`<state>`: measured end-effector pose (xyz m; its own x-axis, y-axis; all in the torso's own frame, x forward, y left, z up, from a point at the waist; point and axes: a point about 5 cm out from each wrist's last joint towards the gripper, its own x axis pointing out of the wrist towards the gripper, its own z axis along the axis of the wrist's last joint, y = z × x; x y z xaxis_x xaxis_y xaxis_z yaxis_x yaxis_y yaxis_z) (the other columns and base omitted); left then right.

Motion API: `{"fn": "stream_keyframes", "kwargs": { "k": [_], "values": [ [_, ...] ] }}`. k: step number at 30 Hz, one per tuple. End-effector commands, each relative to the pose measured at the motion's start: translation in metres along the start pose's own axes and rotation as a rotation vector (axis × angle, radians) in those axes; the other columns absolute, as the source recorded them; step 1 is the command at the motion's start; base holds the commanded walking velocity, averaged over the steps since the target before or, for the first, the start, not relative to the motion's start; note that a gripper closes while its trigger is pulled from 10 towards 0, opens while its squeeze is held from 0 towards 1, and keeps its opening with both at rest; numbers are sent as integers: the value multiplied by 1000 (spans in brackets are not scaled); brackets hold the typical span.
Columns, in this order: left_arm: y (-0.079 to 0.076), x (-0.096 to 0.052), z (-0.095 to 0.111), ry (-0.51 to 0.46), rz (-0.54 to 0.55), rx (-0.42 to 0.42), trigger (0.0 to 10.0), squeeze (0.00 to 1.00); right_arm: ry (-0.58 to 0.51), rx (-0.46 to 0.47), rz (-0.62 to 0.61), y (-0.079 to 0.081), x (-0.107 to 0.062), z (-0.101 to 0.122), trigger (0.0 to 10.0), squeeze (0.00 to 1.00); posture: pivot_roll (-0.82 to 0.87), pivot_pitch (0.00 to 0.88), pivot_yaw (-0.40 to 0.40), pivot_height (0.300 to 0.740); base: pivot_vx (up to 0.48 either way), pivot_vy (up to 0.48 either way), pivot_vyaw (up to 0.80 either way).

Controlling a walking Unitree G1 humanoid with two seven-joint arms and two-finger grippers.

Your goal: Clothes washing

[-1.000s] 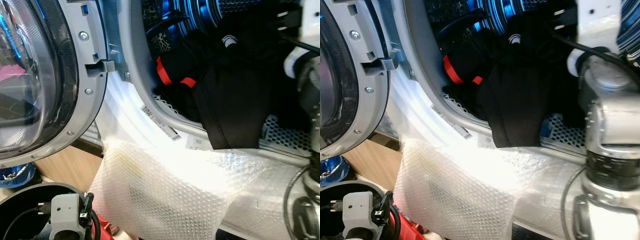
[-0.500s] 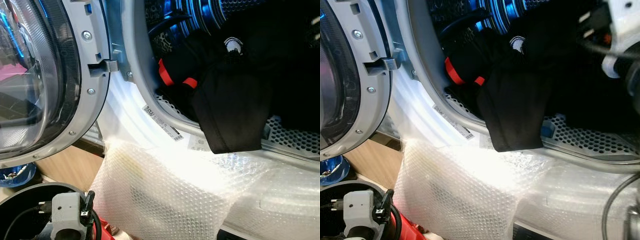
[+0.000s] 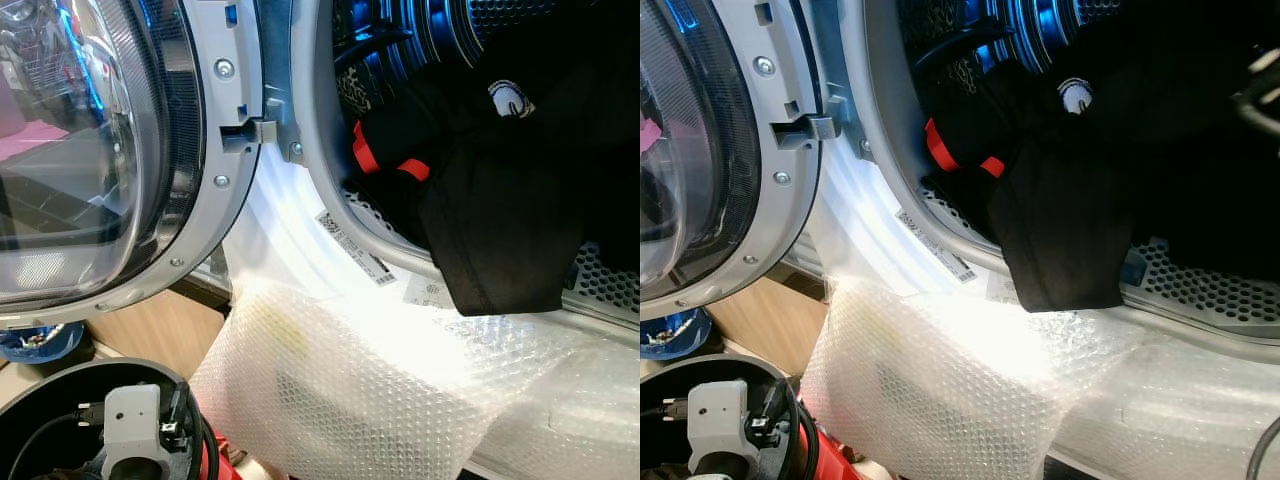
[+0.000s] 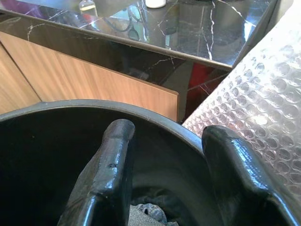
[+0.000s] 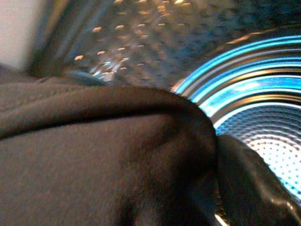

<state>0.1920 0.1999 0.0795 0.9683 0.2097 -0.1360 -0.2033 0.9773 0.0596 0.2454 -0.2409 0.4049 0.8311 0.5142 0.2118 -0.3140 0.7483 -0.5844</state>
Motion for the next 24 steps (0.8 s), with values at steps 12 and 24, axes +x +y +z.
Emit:
{"fn": "stream_keyframes", "kwargs": {
  "k": [12, 24],
  "values": [
    [-1, 0, -1, -1, -13, 10, 10000, 0, 58, -238, 213, 18, -19, -23, 10000, 0, -78, 61, -11, 740, 0, 0, 0],
    [-3, 2, 1, -9, -17, 7, 10000, 0, -29, 25, -293, -33, 22, -27, 10000, 1000, -73, 68, -2, 740, 0, 0, 0]
  ]
}}
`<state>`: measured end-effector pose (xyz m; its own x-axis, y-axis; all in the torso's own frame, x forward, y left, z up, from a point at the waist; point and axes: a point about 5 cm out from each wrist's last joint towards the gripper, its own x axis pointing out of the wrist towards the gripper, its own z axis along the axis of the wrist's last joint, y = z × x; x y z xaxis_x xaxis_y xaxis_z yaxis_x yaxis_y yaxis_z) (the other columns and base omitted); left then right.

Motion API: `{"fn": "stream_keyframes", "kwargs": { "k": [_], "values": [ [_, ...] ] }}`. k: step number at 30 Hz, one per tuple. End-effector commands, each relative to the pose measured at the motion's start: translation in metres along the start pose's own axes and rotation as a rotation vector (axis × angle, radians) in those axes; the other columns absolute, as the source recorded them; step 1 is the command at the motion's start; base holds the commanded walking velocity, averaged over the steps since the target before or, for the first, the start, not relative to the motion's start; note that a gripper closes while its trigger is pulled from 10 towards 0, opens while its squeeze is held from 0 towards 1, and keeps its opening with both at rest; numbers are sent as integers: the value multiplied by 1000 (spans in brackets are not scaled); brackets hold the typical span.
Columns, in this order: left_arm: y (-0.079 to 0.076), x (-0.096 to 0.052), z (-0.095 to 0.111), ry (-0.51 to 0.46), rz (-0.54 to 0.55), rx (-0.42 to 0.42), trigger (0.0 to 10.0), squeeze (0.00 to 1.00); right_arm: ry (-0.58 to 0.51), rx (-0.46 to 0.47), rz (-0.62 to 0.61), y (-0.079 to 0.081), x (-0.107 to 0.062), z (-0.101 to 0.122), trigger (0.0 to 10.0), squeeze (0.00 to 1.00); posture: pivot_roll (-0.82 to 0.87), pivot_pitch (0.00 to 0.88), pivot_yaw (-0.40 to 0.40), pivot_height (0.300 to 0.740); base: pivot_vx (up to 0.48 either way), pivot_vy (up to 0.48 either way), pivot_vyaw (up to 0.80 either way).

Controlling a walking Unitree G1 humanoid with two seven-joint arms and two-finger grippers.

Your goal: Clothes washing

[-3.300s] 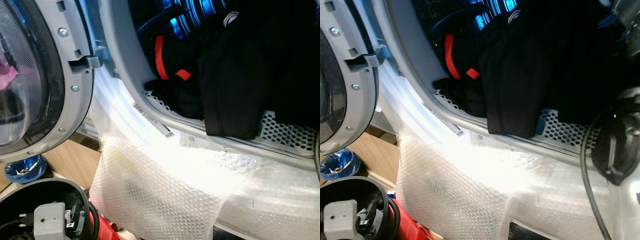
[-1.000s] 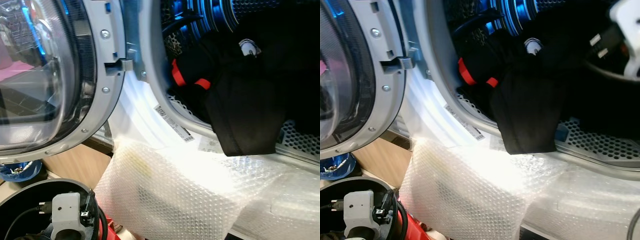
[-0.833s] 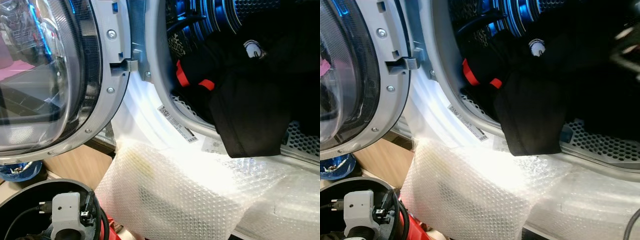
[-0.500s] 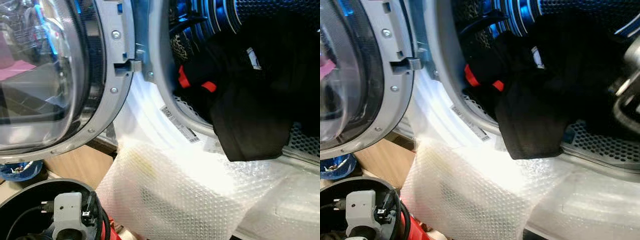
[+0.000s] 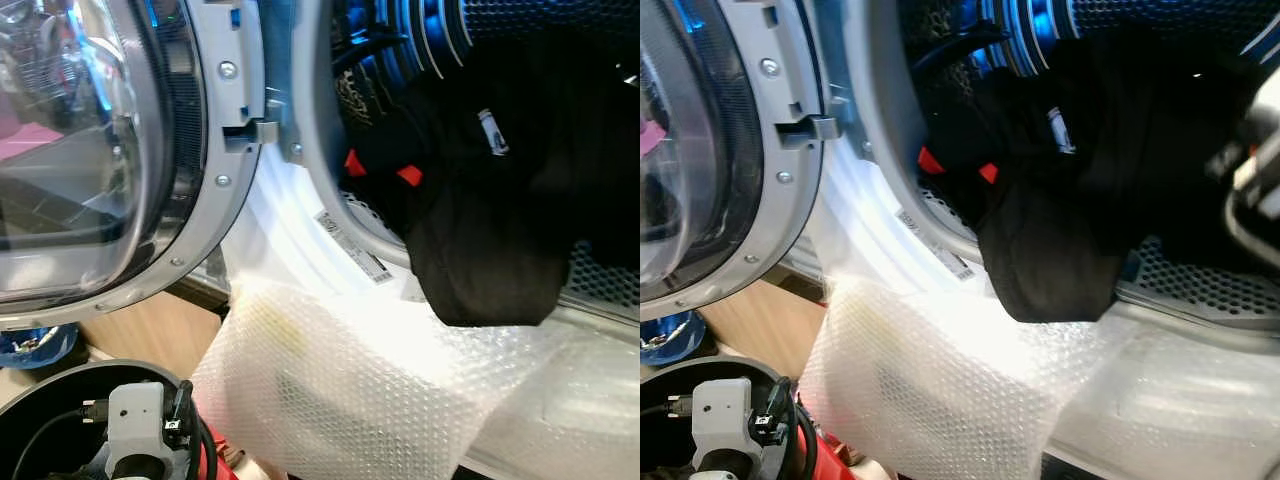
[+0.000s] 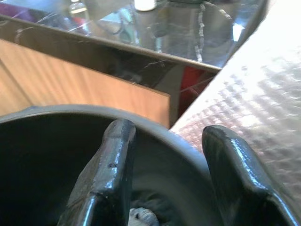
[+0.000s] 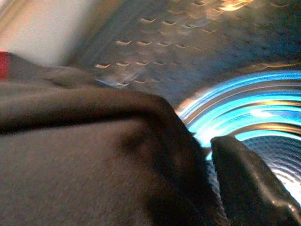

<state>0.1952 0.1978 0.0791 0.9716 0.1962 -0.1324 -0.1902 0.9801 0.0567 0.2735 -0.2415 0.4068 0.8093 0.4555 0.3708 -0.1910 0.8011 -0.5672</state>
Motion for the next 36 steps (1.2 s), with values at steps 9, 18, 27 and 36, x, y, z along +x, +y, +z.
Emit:
{"fn": "stream_keyframes", "kwargs": {
  "k": [9, 18, 27, 36],
  "values": [
    [-4, 1, 1, -10, -8, 2, 10000, 0, 239, 232, -912, -99, -18, -39, 10000, 1000, -70, 74, -12, 740, 0, 0, 0],
    [-5, 1, 2, -15, -8, -3, 10000, 0, 318, 273, -333, -13, 26, -58, 10000, 0, -59, 61, -7, 740, 0, 0, 0],
    [-9, 3, 3, -18, -28, -8, 10000, 0, 258, -17, -160, -17, 14, -31, 10000, 0, -74, 69, -9, 740, 0, 0, 0],
    [-10, 4, 2, -15, -33, -11, 10000, 0, 1, -145, 218, -3, -21, 13, 10000, 1000, -91, 74, -2, 740, 0, 0, 0]
  ]
}}
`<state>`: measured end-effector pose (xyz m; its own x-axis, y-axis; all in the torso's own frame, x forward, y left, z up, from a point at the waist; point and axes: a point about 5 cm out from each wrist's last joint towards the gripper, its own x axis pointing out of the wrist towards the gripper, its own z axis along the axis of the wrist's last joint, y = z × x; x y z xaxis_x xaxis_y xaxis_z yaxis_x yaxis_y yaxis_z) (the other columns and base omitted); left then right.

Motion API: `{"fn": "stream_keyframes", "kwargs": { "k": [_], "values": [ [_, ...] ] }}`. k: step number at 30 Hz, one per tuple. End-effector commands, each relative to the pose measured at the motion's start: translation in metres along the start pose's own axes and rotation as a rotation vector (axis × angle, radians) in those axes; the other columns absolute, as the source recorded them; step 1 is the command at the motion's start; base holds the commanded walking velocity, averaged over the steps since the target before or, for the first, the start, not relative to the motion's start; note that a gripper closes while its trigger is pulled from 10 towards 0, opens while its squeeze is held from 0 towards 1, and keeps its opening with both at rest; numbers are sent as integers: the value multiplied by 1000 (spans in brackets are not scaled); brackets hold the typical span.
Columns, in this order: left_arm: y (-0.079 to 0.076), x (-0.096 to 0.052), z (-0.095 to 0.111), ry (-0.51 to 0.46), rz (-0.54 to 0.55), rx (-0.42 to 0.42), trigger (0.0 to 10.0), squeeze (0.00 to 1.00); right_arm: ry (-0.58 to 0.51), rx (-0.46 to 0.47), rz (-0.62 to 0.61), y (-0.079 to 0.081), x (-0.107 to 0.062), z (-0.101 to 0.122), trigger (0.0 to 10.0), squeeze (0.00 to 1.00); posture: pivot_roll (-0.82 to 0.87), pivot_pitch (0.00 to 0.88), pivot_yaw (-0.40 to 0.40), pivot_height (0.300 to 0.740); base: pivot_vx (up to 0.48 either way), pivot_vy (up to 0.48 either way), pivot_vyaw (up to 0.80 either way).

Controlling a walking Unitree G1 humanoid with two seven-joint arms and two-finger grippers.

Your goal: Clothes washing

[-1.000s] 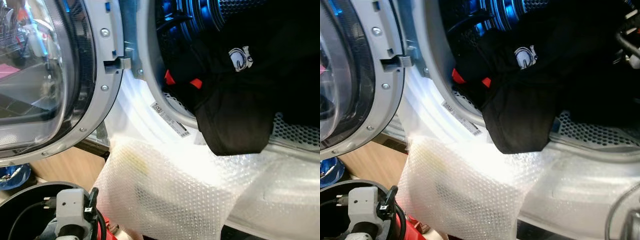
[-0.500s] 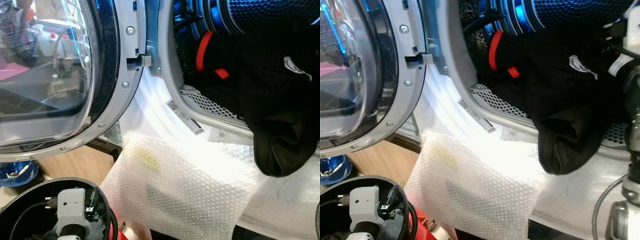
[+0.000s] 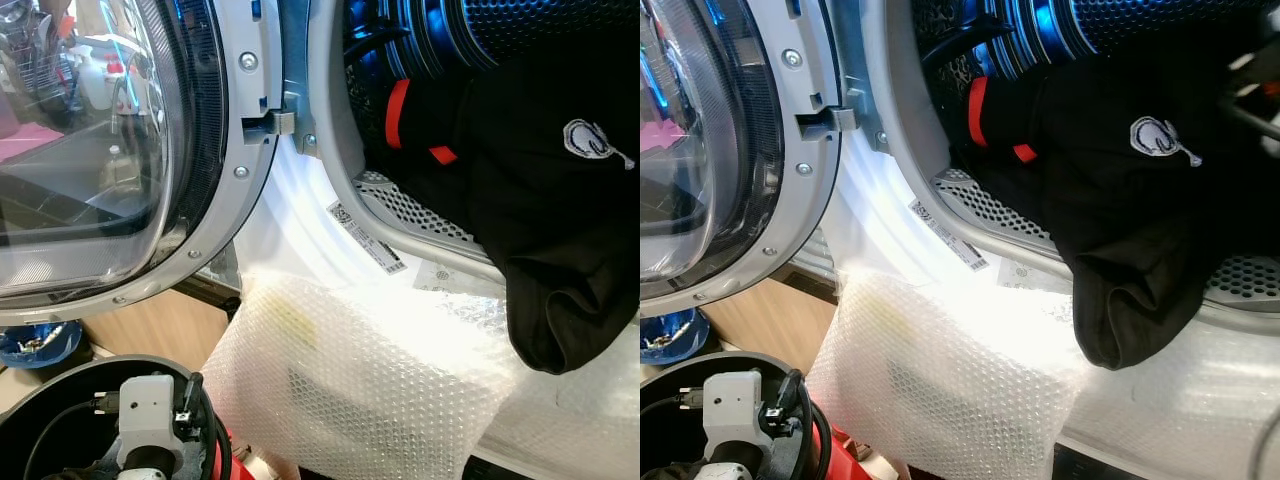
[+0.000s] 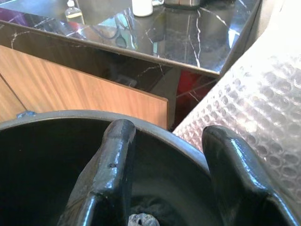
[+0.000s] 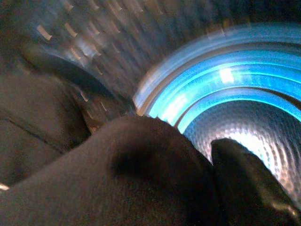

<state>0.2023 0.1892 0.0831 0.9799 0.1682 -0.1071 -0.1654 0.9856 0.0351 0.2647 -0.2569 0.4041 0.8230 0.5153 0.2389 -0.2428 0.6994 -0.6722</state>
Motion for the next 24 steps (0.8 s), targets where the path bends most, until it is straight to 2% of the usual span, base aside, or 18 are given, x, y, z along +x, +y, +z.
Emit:
{"fn": "stream_keyframes", "kwargs": {
  "k": [1, 3, 6, 9, 10, 11, 13, 14, 17, 21, 22, 23, 24],
  "values": [
    [-1, 0, -3, 11, -8, 7, 10000, 0, -66, -87, 150, 13, -10, 15, 10000, 1000, -92, 73, -1, 740, 0, 0, 0],
    [-1, 1, -3, 10, -12, 6, 10000, 0, -17, -138, 172, 17, -11, 10, 10000, 1000, -94, 68, 1, 740, 0, 0, 0],
    [-3, 1, -3, 9, -21, 6, 10000, 0, 109, -244, 96, 13, -4, -6, 10000, 976, -95, 62, 3, 740, 0, 0, 0],
    [-3, 2, -2, 6, -25, 8, 10000, 0, 164, -333, 83, 16, 3, -15, 10000, 988, -89, 58, 3, 740, 0, 0, 0],
    [-3, 2, -1, 5, -24, 8, 10000, 0, 152, -345, 65, 17, 6, -14, 10000, 804, -87, 60, 3, 740, 0, 0, 0],
    [-3, 3, -1, 3, -23, 8, 10000, 0, 141, -350, 52, 17, 7, -14, 10000, 98, -87, 60, 3, 740, 0, 0, 0],
    [-3, 2, 0, 1, -21, 9, 10000, 0, 114, -397, 22, 18, 12, -9, 10000, 98, -85, 63, 3, 740, 0, 0, 0],
    [-3, 2, -1, 1, -21, 9, 10000, 0, 104, -417, 7, 18, 14, -7, 10000, 0, -82, 63, 2, 740, 0, 0, 0],
    [-2, 2, -1, 3, -18, 9, 10000, 0, 94, -441, -13, 17, 17, -5, 10000, 0, -82, 63, 2, 740, 0, 0, 0],
    [-2, 1, -1, 3, -14, 8, 10000, 0, 136, -449, -113, 0, 14, -9, 10000, 0, -80, 68, 0, 740, 0, 0, 0],
    [-2, 1, -1, 3, -14, 8, 10000, 0, 136, -449, -113, 0, 14, -9, 10000, 0, -80, 68, 0, 740, 0, 0, 0],
    [-2, 1, -1, 3, -14, 7, 10000, 0, 154, -446, -165, -7, 13, -12, 10000, 0, -80, 68, 0, 740, 0, 0, 0],
    [-2, 1, -1, 3, -14, 7, 10000, 0, 154, -446, -165, -7, 13, -12, 10000, 0, -80, 68, 0, 740, 0, 0, 0]
  ]
}}
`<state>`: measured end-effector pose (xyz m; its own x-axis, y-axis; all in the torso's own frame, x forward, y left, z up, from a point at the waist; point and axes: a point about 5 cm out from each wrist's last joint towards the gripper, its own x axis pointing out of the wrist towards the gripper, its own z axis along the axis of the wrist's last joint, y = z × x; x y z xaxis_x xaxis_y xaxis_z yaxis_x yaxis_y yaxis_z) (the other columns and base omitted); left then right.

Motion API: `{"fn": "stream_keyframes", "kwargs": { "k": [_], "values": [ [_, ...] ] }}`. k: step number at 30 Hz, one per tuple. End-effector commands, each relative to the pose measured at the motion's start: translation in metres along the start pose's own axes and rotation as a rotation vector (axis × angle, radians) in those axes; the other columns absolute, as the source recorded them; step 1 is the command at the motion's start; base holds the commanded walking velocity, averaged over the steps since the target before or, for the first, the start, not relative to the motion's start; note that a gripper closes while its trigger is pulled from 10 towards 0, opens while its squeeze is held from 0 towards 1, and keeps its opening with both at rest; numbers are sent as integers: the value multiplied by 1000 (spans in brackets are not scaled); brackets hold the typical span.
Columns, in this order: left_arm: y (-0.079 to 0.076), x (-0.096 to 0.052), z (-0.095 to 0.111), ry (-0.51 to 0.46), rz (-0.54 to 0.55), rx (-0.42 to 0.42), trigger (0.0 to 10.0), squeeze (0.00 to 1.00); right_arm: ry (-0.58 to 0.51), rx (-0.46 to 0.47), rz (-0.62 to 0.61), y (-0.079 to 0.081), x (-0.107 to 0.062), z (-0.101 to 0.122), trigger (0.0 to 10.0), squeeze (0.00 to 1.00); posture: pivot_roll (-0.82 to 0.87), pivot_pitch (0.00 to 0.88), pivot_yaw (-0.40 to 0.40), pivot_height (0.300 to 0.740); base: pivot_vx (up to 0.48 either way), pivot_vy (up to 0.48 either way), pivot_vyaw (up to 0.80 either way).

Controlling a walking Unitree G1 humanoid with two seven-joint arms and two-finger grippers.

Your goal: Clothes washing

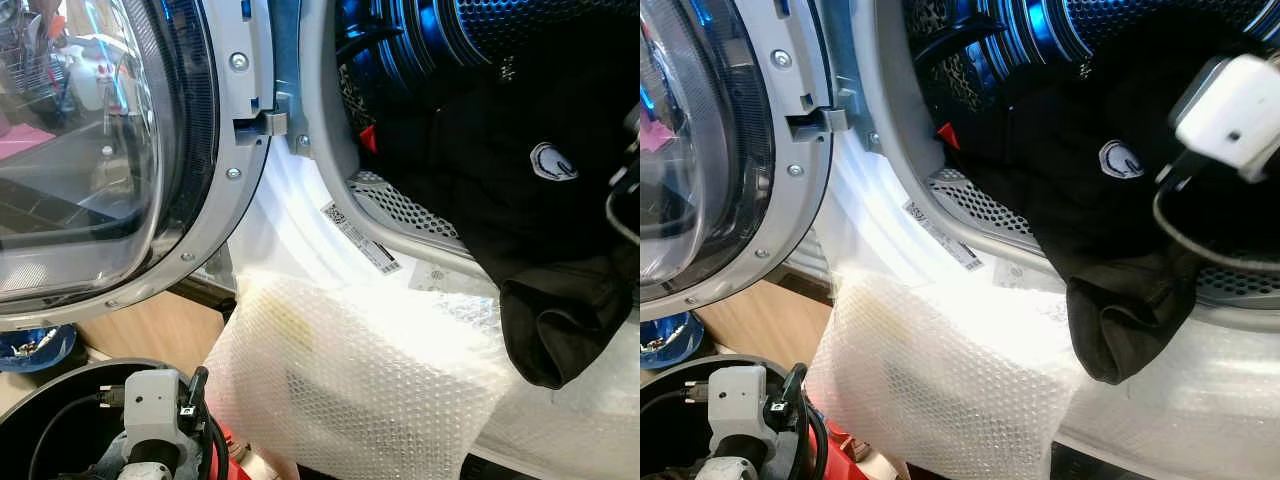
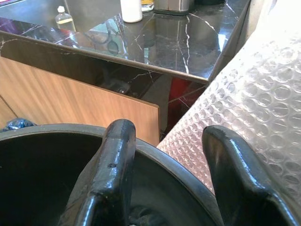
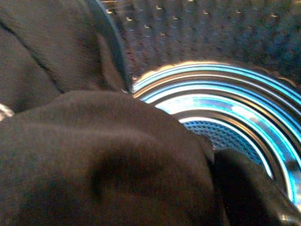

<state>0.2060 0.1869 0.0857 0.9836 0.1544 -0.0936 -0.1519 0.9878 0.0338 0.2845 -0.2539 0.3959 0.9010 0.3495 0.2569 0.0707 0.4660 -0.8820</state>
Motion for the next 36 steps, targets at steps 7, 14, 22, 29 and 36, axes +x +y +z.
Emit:
{"fn": "stream_keyframes", "kwargs": {
  "k": [7, 14, 22, 29, 36],
  "values": [
    [1, -2, -3, 17, 4, 8, 10000, 0, 63, 40, -111, -16, -1, -12, 902, 0, -80, 87, -2, 740, 0, 0, 0],
    [1, -3, -5, 21, 11, 4, 10000, 0, 73, 35, -121, -21, 0, -14, 10000, 0, -77, 95, -6, 740, 0, 0, 0],
    [-1, -4, -5, 22, 8, 0, 10000, 0, 101, -79, 148, -14, -16, -24, 10000, 0, -93, 96, -4, 740, 0, 0, 0],
    [-5, -2, -5, 17, -25, 2, 10000, 0, 151, 10, 26, -44, -21, -29, 10000, 0, -100, 96, -10, 740, 0, 0, 0],
    [-28, -5, 4, -25, -271, 120, 10000, 0, 65, 213, 3, -49, -33, -33, 10000, 0, -96, 95, -3, 740, 0, 0, 0]
  ]
}}
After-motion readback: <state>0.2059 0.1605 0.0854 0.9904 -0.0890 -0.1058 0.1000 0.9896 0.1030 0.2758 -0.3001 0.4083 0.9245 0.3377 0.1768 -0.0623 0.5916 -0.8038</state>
